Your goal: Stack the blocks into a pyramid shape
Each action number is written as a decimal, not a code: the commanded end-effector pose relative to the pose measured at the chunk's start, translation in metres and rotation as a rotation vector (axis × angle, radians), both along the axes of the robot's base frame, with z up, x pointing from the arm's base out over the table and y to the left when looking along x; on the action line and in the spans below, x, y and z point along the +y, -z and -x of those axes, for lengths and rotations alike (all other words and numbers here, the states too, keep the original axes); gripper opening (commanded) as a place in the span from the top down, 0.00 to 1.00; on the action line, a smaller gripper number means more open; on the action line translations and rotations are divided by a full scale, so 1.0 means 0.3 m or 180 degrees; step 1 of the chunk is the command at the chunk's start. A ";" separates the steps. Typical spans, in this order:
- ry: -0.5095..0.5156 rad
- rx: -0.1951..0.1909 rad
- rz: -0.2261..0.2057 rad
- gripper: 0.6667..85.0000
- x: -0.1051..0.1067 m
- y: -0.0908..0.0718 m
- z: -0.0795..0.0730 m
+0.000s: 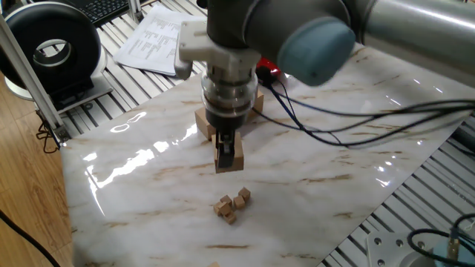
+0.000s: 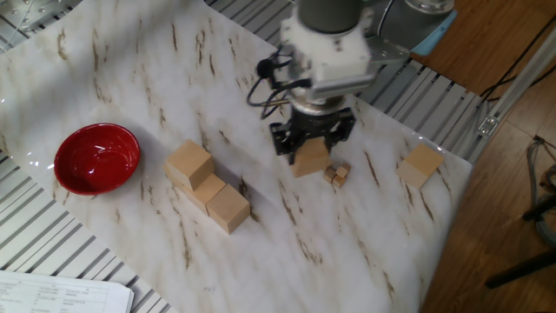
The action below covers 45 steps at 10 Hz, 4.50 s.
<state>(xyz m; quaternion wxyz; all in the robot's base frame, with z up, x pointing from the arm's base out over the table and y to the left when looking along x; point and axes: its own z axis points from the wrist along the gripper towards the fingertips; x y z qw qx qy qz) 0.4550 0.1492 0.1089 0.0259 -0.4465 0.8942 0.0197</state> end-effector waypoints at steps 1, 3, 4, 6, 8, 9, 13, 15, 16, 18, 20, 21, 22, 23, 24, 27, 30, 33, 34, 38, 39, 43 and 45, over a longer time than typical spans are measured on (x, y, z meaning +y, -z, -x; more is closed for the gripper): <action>-0.0259 0.0061 0.0010 1.00 -0.061 0.037 -0.055; -0.0300 0.0088 -0.0010 1.00 -0.077 0.059 -0.065; -0.0287 0.0118 -0.0006 1.00 -0.076 0.057 -0.055; -0.0204 0.0174 -0.0092 1.00 -0.045 0.049 -0.034; 0.0042 0.0152 -0.0109 1.00 -0.041 0.049 -0.045; 0.0155 0.0071 -0.0108 1.00 -0.042 0.049 -0.070; 0.0397 -0.0213 -0.0087 1.00 -0.054 0.045 -0.151; 0.0338 -0.0191 -0.0097 1.00 -0.050 0.046 -0.144; 0.0349 -0.0194 -0.0122 1.00 -0.043 0.045 -0.145; 0.0380 -0.0220 -0.0140 1.00 -0.038 0.043 -0.153; 0.0381 -0.0236 -0.0121 1.00 -0.042 0.042 -0.157; 0.0430 -0.0243 -0.0121 1.00 -0.047 0.038 -0.165; 0.0415 -0.0239 -0.0120 1.00 -0.058 0.022 -0.177; 0.0398 -0.0196 -0.0121 1.00 -0.071 -0.013 -0.193; 0.0366 -0.0164 -0.0107 1.00 -0.087 -0.042 -0.207; 0.0198 -0.0058 -0.0098 1.00 -0.154 -0.104 -0.278; -0.0002 0.0002 -0.0084 1.00 -0.199 -0.153 -0.356; -0.0352 -0.0026 -0.0056 1.00 -0.199 -0.153 -0.386; -0.0603 -0.0072 -0.0005 1.00 -0.205 -0.154 -0.397; -0.1309 -0.0116 0.0011 1.00 -0.238 -0.151 -0.429; -0.1421 -0.0126 0.0001 1.00 -0.236 -0.150 -0.431; -0.1726 -0.0098 0.0053 1.00 -0.266 -0.131 -0.446; -0.1786 -0.0080 0.0023 1.00 -0.275 -0.113 -0.448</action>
